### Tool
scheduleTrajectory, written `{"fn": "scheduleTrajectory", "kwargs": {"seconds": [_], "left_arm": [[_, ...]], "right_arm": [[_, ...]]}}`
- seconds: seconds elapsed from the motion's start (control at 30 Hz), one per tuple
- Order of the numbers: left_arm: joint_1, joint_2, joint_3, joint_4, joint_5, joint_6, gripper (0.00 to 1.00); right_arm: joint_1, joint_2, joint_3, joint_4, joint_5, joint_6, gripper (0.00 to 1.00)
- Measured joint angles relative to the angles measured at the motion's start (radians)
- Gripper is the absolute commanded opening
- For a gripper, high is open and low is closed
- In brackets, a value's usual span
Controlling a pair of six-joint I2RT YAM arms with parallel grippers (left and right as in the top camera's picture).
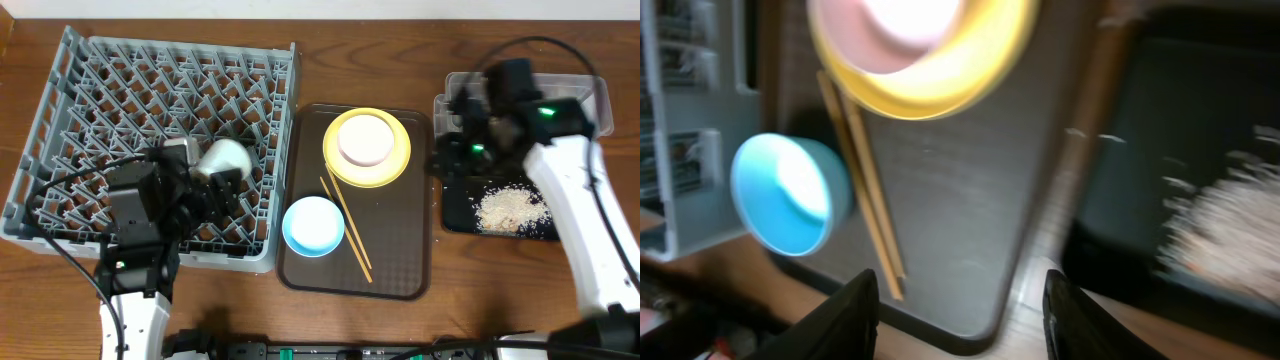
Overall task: Sort waste into correct bins and load items into the dishwasher
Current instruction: 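Lower the white bowl into the dish rack with the left gripper and release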
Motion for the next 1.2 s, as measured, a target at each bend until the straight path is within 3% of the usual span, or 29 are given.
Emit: {"fn": "scheduleTrajectory", "kwargs": {"seconds": [0.23,0.73,0.87,1.0,1.03,1.13,1.2], "left_arm": [[0.001,0.018,0.073,-0.148,-0.218,0.012,0.28],[0.001,0.235,0.073,-0.171,-0.355,0.014,0.3],[0.001,0.283,0.073,-0.174,-0.36,0.014,0.39],[0.001,0.322,0.073,-0.174,-0.362,0.014,0.77],[0.0,0.33,0.073,-0.174,-0.363,0.019,0.82],[0.002,0.332,0.074,-0.172,-0.37,0.018,0.9],[0.006,0.33,0.074,-0.161,-0.37,0.018,0.92]], "right_arm": [[-0.097,-0.077,0.0,-0.031,0.061,-0.032,0.52],[-0.101,-0.077,0.0,-0.033,0.072,-0.051,0.52],[-0.101,-0.077,0.0,-0.033,0.072,-0.051,0.52],[-0.101,-0.077,0.0,-0.04,0.072,-0.051,0.52],[-0.101,-0.077,0.0,-0.042,0.072,-0.051,0.52],[-0.101,-0.077,0.0,-0.044,0.072,-0.051,0.58],[-0.101,-0.077,0.0,-0.046,0.073,-0.051,0.68]]}}
